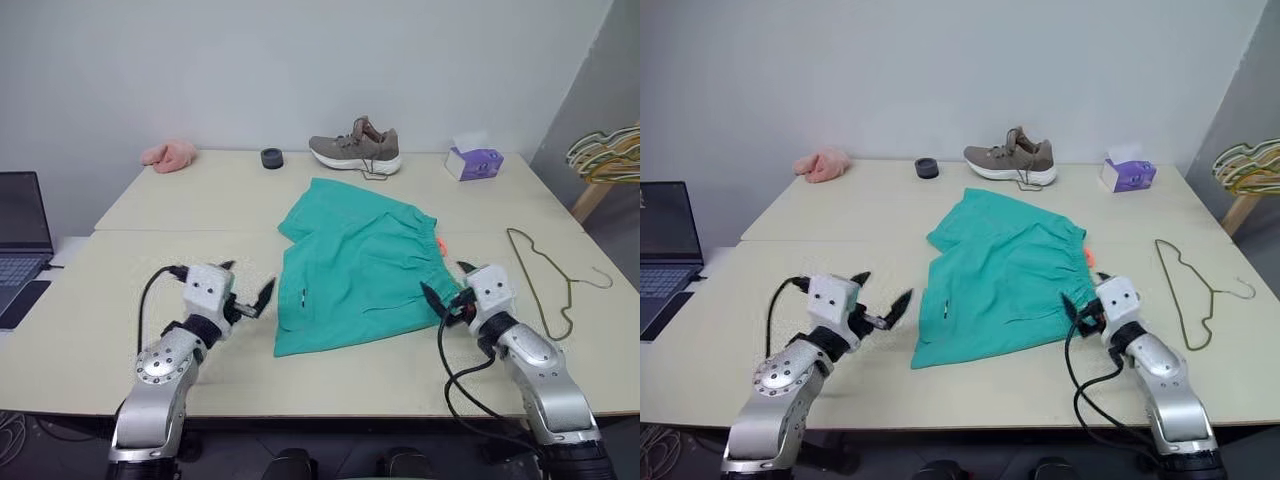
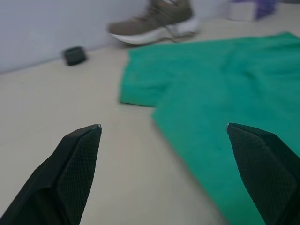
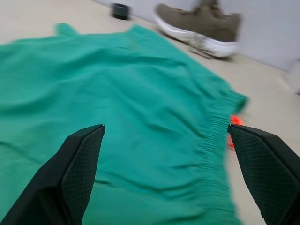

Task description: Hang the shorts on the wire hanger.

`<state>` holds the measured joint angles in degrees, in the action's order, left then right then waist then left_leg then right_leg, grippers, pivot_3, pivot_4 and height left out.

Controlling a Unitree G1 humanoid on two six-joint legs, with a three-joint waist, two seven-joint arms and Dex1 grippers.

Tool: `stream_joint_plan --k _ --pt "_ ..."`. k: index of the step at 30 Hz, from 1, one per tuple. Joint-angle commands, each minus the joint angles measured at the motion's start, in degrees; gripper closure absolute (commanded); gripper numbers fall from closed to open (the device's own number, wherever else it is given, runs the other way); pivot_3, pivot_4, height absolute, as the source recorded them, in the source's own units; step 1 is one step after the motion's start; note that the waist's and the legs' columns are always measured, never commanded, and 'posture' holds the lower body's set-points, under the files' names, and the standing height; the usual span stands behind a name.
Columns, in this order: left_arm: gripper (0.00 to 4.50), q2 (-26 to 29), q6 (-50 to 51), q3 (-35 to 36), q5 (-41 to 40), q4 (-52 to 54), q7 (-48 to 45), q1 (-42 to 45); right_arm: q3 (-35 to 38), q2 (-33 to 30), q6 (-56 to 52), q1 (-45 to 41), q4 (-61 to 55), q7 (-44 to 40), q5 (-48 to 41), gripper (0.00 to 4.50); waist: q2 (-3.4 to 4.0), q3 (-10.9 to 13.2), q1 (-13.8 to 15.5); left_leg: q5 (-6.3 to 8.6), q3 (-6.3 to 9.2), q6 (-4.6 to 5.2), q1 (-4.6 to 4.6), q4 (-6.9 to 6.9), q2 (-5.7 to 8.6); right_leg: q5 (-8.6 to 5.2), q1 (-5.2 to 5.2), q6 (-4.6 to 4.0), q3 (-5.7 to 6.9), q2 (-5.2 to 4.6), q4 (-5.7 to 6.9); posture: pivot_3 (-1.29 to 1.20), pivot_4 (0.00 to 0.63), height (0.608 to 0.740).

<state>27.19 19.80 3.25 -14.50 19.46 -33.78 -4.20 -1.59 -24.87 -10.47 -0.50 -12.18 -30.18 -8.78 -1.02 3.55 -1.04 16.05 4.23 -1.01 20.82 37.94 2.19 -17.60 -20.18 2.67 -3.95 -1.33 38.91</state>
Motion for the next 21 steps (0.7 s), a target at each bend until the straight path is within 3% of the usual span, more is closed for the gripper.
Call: stream_joint_plan --k 1,4,8,16,20,21 --pt "0.0 5.92 3.5 -3.01 -3.43 4.25 -9.27 -1.4 0.21 -3.42 -0.22 0.46 -5.12 -7.23 -4.35 0.02 0.02 0.01 -0.4 0.0 -0.01 0.0 0.0 0.0 0.0 -0.01 0.0 -0.01 0.0 -0.01 -0.01 -0.05 0.0 0.74" --pt "0.0 11.39 2.9 -6.45 -1.1 3.34 -13.79 -1.51 -0.37 -6.79 -3.06 1.37 -8.64 -11.75 -7.04 0.02 0.03 0.01 -0.69 0.0 0.03 0.01 0.0 0.0 -0.03 -0.05 -0.01 -0.08 0.02 -0.04 -0.02 -0.06 0.0 0.74" --pt "0.0 14.24 1.47 -10.06 2.32 1.15 -15.58 0.98 -0.99 -11.09 -7.42 2.5 -13.12 -16.32 -9.99 0.02 0.09 0.01 -0.85 0.0 0.04 0.01 -0.03 0.0 -0.15 -0.12 -0.01 -0.11 0.05 0.0 -0.01 -0.08 0.0 0.74" --pt "0.0 14.26 -5.74 -16.12 13.18 -7.92 -13.55 7.05 -2.47 -15.69 -5.46 4.17 -14.6 -18.58 -6.09 0.02 0.09 -0.01 -1.0 0.0 0.02 0.01 -0.04 0.02 -0.21 -0.22 -0.04 0.06 0.06 0.04 -0.03 -0.12 0.0 0.74" --pt "0.0 14.23 -6.92 -17.15 14.3 -10.29 -14.49 8.07 -2.64 -16.81 -1.75 5.44 -12.77 -17.59 -1.7 0.02 0.16 -0.1 -1.12 0.01 0.01 0.0 -0.03 0.01 -0.22 -0.15 -0.05 -0.06 0.05 0.03 -0.05 -0.14 0.0 0.74" --pt "0.18 14.32 -7.44 -17.32 14.67 -10.79 -14.59 8.15 -2.68 -17.11 -0.9 5.56 -12.11 -17.39 -0.53 0.0 0.16 -0.11 -1.18 0.01 0.0 0.0 -0.03 0.02 -0.23 -0.16 -0.05 -0.04 0.05 0.03 -0.05 -0.14 0.0 0.74"
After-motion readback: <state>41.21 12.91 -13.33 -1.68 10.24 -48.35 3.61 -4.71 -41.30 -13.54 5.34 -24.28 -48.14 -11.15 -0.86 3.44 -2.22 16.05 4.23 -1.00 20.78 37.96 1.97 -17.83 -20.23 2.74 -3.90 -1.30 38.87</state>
